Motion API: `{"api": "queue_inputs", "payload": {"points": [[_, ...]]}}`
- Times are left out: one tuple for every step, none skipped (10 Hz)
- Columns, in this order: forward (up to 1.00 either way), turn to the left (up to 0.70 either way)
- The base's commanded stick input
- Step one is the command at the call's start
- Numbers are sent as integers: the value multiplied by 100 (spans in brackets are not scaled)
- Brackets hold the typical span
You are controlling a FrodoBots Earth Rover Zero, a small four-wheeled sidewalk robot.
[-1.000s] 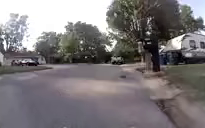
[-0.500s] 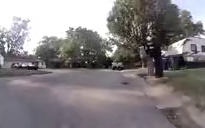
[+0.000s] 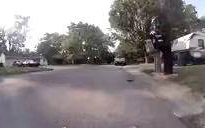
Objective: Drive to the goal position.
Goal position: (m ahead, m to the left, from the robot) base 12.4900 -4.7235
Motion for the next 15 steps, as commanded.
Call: {"api": "queue_inputs", "payload": {"points": [[85, 0], [85, 0], [85, 0], [85, 0], [85, 0], [85, 0], [85, 0], [85, 0], [85, 0], [85, 0], [85, 0], [85, -2], [85, -8], [85, -14], [85, -20]]}}
